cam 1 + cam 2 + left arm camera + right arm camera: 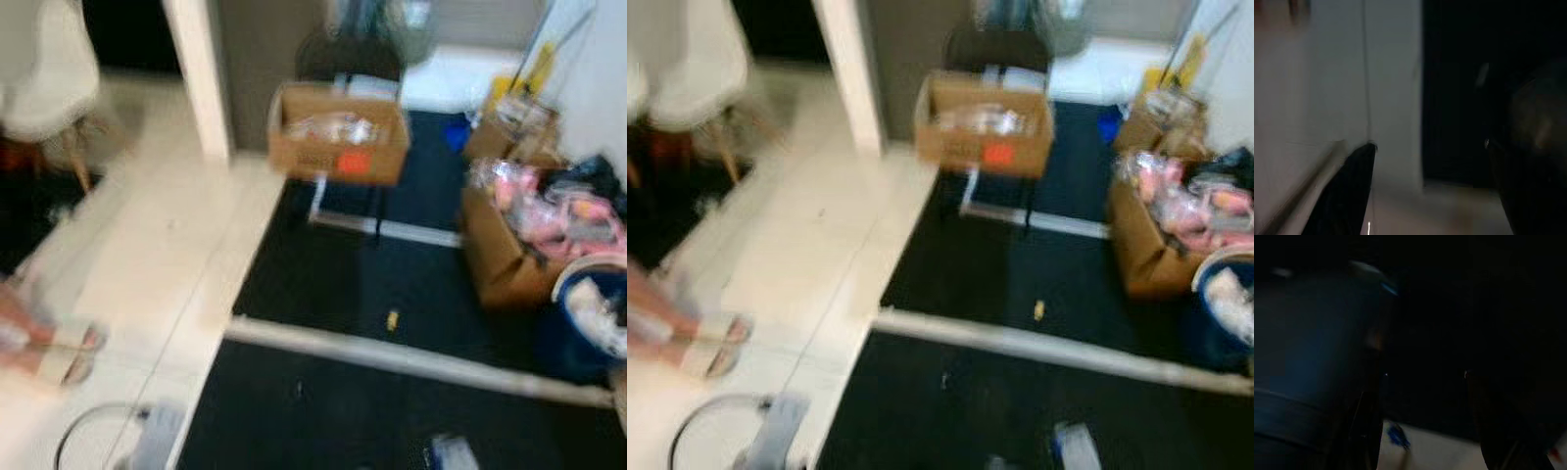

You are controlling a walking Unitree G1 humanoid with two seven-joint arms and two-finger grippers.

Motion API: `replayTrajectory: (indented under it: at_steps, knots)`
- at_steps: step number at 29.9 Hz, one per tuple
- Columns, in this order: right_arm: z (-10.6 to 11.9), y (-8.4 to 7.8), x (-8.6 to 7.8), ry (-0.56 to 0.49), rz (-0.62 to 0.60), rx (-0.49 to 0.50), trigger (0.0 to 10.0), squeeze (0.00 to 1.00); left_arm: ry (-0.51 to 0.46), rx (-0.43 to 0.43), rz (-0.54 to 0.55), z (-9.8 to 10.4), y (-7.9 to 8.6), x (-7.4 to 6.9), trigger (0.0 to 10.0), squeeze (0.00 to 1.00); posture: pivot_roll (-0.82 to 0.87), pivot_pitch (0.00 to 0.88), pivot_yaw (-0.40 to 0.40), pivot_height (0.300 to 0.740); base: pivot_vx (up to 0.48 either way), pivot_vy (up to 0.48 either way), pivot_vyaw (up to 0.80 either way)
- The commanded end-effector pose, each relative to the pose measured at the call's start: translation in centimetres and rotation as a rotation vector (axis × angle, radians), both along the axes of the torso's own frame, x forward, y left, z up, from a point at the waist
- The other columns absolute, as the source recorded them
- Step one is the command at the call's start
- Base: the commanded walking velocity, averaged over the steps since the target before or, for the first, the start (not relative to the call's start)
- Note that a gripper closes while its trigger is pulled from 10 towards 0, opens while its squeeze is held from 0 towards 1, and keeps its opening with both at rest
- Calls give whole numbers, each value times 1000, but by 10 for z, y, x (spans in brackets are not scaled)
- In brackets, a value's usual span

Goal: Picking trash to rubbish bin

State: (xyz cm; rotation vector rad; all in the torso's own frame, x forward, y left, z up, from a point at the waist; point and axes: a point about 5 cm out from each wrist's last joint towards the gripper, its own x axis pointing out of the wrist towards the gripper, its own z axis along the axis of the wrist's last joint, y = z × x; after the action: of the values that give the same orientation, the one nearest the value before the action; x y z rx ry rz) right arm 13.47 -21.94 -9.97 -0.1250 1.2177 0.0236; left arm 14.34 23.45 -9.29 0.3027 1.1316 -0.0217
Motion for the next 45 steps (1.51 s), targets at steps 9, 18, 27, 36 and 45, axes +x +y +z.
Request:
replayTrajectory:
  at_steps: [9,18,27,36,45]
  knots:
    - [-4,10,-7,34,36,18,10000,0,-14,7,-1,3,3,6,10000,0,57,12,58,740,0,0,632]
    - [-6,8,-13,44,30,22,10000,0,14,10,-10,0,4,-3,10000,0,27,18,64,740,0,0,636]
    - [-6,3,-18,59,40,13,10000,0,3,14,36,1,9,-4,10000,0,31,21,53,740,0,0,635]
    - [-5,8,-13,46,54,22,10000,0,15,9,25,0,7,-6,10000,0,28,32,51,740,0,0,638]
    - [-7,8,-19,63,62,23,10000,0,29,5,11,-2,5,-10,10000,0,27,44,46,740,0,0,638]
